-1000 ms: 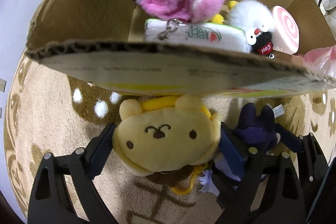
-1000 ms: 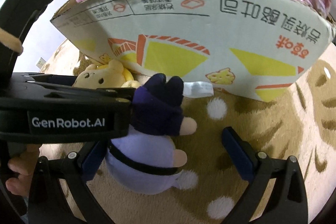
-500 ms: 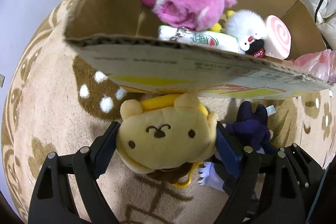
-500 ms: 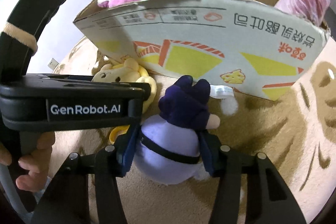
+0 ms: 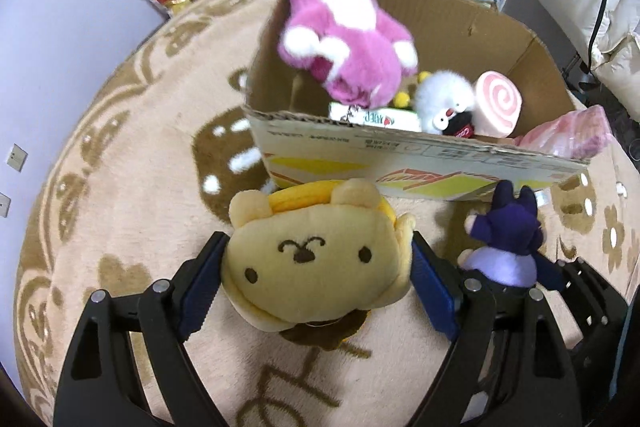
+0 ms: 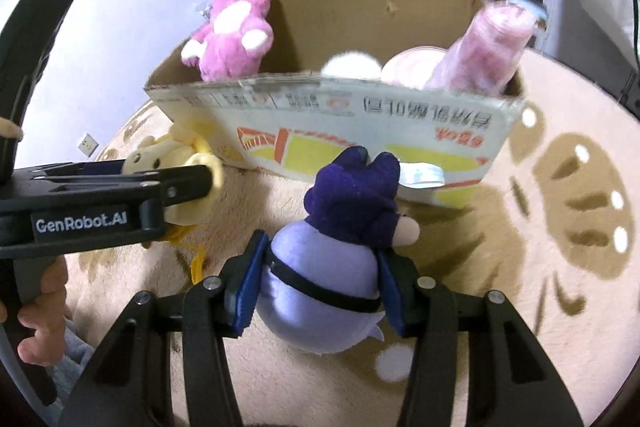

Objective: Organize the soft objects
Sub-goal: 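Lift the bear with left tool while right tool carries the penguin over the box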

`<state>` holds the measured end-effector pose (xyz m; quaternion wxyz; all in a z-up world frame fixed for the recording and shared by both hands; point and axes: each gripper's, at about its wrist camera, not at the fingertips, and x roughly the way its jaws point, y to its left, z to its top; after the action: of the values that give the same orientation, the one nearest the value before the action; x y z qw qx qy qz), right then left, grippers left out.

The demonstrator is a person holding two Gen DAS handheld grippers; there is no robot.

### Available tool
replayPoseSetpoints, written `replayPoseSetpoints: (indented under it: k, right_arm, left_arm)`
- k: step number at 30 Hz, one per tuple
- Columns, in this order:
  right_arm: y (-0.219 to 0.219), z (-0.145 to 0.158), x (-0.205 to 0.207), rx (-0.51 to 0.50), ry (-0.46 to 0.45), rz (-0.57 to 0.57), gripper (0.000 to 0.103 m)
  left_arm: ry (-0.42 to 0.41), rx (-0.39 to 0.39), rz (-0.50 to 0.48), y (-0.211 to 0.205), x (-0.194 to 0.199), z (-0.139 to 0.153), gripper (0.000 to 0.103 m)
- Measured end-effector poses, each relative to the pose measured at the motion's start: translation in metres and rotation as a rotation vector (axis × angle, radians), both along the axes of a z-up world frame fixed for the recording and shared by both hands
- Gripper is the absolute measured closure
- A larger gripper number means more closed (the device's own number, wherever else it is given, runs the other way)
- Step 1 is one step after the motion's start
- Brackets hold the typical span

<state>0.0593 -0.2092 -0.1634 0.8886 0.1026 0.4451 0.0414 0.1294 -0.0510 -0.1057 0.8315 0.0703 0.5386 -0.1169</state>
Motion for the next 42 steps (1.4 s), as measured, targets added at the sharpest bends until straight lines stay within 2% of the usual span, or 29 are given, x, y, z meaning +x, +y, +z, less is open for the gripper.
replayPoseSetpoints:
  k: [10, 19, 26, 34, 42]
  right_arm:
    - [0.006, 0.034, -0.03, -0.011, -0.091, -0.048, 0.049]
    - [0.0, 0.071, -0.055, -0.079, -0.254, -0.109, 0.049]
    - [-0.001, 0.104, -0.071, -0.133, -0.398, -0.149, 0.049]
    - [-0.005, 0.124, -0.067, -0.169, -0.475, -0.174, 0.049]
    - [-0.017, 0.134, -0.053, -0.157, -0.522, -0.19, 0.048]
  left_arm:
    - [-0.155, -0.016, 0.029, 0.011, -0.03, 0.046, 0.017]
    - [-0.323, -0.027, 0.021, 0.017, -0.06, 0.078, 0.017]
    - [-0.454, -0.067, 0.041, 0.022, -0.074, 0.102, 0.017]
    - [-0.577, -0.063, 0.054, 0.021, -0.074, 0.118, 0.017]
    - [-0.644, -0.039, 0.034, 0.005, -0.064, 0.12, 0.017]
